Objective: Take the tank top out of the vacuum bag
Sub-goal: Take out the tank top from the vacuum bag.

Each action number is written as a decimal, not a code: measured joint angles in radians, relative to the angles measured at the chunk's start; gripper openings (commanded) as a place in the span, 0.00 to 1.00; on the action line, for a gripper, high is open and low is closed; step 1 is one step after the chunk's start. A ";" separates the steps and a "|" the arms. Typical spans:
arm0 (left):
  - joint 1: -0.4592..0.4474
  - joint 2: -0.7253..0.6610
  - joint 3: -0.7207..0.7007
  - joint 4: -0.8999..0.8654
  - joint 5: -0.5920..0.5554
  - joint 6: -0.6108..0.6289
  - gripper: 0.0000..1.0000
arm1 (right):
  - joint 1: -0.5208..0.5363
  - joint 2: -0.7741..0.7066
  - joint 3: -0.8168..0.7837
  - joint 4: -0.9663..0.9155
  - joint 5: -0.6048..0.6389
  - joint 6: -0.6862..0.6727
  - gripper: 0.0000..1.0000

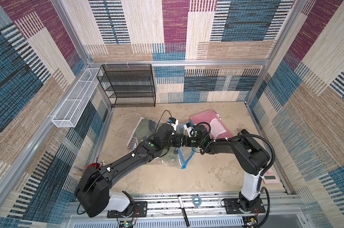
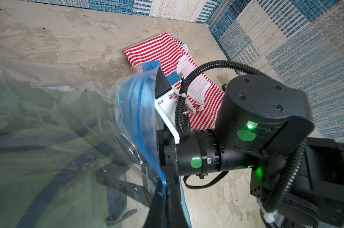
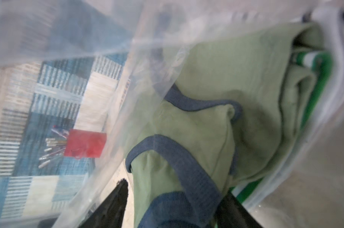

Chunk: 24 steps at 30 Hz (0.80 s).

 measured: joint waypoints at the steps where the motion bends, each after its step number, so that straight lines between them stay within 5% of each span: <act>1: 0.000 0.000 0.000 0.000 0.000 0.000 0.00 | 0.000 0.000 0.000 0.000 -0.001 0.000 0.64; 4: 0.000 0.002 0.000 0.000 0.001 0.000 0.00 | 0.001 0.000 0.002 0.000 -0.006 0.000 0.48; 7: 0.000 0.002 0.000 0.000 0.003 0.000 0.00 | 0.001 0.007 0.006 0.006 -0.016 0.000 0.22; 14: 0.000 0.002 0.000 0.000 0.003 0.000 0.00 | 0.002 0.000 0.007 0.010 -0.030 -0.002 0.00; 24: 0.010 -0.011 -0.007 0.002 -0.001 -0.008 0.00 | 0.004 -0.064 -0.035 0.021 -0.031 -0.012 0.00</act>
